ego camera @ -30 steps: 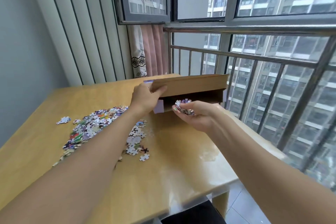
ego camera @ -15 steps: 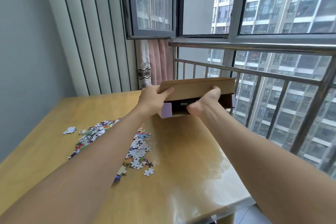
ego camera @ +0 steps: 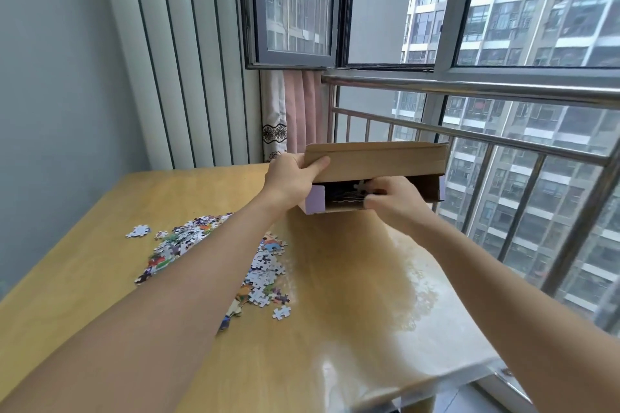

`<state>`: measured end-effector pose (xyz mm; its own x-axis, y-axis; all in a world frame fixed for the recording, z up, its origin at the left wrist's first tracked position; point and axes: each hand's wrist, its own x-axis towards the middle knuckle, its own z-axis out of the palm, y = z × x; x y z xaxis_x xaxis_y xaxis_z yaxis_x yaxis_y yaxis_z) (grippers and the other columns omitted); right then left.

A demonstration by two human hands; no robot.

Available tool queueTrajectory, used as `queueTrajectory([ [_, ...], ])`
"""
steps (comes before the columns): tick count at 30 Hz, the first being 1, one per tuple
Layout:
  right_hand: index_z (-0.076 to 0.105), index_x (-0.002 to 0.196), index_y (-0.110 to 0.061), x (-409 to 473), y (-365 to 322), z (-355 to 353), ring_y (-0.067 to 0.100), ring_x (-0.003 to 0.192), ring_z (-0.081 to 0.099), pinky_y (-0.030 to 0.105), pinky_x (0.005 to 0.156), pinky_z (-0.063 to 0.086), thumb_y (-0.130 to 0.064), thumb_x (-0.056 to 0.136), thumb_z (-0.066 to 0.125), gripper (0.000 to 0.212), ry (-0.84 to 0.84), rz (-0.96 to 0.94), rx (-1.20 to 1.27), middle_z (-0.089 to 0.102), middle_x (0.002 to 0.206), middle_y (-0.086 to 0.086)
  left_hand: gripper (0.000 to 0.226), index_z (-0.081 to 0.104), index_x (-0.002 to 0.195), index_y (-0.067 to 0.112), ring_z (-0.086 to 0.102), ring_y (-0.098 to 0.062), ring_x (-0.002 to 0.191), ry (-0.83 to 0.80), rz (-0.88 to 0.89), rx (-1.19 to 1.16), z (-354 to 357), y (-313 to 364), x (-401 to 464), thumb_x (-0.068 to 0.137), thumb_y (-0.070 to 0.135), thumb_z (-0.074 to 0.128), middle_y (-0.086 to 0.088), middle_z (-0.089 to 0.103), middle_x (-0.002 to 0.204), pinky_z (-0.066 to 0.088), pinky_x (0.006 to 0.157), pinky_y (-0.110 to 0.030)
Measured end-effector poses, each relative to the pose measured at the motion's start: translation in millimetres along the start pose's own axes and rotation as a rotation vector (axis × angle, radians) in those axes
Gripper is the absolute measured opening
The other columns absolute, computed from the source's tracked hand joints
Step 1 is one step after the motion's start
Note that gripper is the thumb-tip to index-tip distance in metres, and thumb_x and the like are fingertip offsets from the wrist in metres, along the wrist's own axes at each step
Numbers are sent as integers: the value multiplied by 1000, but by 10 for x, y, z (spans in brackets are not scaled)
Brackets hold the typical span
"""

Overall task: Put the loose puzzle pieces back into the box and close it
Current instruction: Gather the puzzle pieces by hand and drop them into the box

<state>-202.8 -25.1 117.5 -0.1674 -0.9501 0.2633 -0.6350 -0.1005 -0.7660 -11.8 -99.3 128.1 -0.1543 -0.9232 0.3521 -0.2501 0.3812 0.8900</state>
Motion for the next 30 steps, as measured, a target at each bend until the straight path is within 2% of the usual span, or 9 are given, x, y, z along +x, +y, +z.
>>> queueTrajectory([
  [3,65,130,-21,-50,77,6,19,105,62,29,82,52,-27,86,73,45,-55,-269,-625,67,121,-1,11,76,89,37,68,-10,102,14,-38,-58,20,25,16,90,46,71,16,76,99,52,100,-36],
  [5,72,118,-23,-1,105,-6,23,99,65,26,68,46,-19,93,64,26,76,-388,-828,71,111,0,16,77,92,31,69,-10,102,23,-54,-95,19,55,22,91,45,70,12,77,100,52,100,-34],
  [10,75,87,-16,183,123,-122,29,76,69,33,62,52,-6,87,70,11,374,-626,-689,74,83,1,28,75,89,20,64,-11,90,115,63,-159,-29,247,73,98,41,60,4,76,94,49,85,-26],
  [12,76,84,-16,181,57,-139,30,70,68,28,57,43,-9,89,70,11,370,-615,-658,72,77,2,27,74,83,23,64,-11,89,127,72,-149,-49,292,83,98,41,61,8,74,89,48,85,-26],
  [15,78,86,-17,190,8,-180,28,72,68,26,61,37,-11,91,69,11,374,-641,-626,74,79,1,38,76,86,9,58,-13,81,138,66,-172,-63,260,91,96,44,63,-7,74,88,46,81,-30],
  [19,78,85,-21,207,55,-176,29,74,66,28,58,36,-17,92,66,14,270,-520,-727,74,84,-2,30,69,84,20,53,-12,79,59,-8,-117,-30,142,45,95,47,63,5,63,88,46,86,-25],
  [24,74,87,-26,109,101,-81,19,70,59,27,56,41,-18,90,68,10,12,-412,-877,67,80,-5,25,81,86,19,68,-13,92,26,-64,-37,103,-62,-127,93,39,68,7,77,90,53,85,-27],
  [28,76,76,-25,-18,3,96,11,65,63,29,60,53,-26,78,79,4,-187,-427,-607,70,69,-11,45,67,70,-1,52,-14,61,-7,-101,111,267,-303,-284,89,40,70,-11,67,66,43,63,-28],
  [30,77,74,-23,-103,-112,185,14,63,61,30,58,52,-31,77,78,8,-208,-440,-478,70,66,-6,54,47,49,10,33,-10,47,-92,-187,149,304,-443,-370,90,36,71,0,43,45,30,51,-23],
])
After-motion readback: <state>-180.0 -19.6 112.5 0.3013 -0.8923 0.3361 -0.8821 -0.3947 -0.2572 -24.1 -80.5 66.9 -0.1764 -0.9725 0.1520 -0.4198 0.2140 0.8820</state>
